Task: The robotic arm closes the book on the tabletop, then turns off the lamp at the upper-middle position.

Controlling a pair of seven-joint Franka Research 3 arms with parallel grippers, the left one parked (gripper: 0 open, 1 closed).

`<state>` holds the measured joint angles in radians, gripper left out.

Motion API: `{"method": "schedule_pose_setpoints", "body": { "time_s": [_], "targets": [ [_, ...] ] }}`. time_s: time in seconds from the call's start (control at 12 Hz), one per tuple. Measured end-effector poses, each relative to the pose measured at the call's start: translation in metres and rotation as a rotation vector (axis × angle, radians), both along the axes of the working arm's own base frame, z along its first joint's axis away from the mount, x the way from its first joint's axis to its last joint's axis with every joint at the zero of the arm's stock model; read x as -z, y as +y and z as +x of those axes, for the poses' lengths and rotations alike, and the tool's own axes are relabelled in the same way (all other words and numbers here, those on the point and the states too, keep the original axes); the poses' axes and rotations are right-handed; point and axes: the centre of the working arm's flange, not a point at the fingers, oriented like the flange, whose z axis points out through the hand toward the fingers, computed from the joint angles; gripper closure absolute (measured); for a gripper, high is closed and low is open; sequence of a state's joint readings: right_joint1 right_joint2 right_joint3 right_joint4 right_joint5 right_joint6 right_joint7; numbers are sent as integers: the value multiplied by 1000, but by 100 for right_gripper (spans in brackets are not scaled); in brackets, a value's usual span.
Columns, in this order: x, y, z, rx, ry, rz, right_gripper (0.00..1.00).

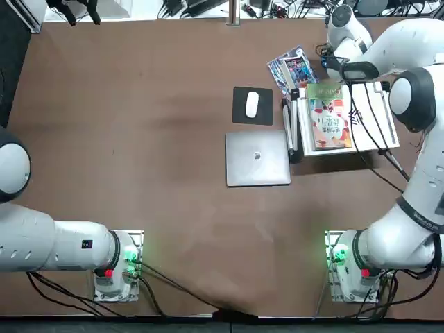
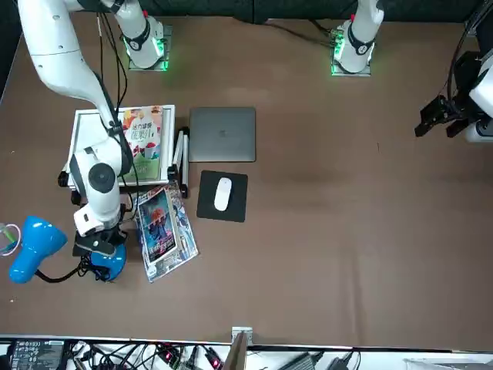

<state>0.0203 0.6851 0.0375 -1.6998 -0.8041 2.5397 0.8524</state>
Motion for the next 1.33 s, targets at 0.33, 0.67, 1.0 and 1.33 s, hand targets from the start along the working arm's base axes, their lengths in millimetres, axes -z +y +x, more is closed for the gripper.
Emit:
{"method": "schedule_pose_setpoints", "body": {
  "time_s": [0.33, 0.67, 1.0, 1.33],
  "targets": [
    [-4, -2, -6, -1, 0, 5, 99],
    [-8, -3, -8, -5, -9, 13, 99],
    [-3, -10, -10, -8, -19, 33, 99],
    [-2, -12, -12, -8, -19, 38, 99]
  ]
}}
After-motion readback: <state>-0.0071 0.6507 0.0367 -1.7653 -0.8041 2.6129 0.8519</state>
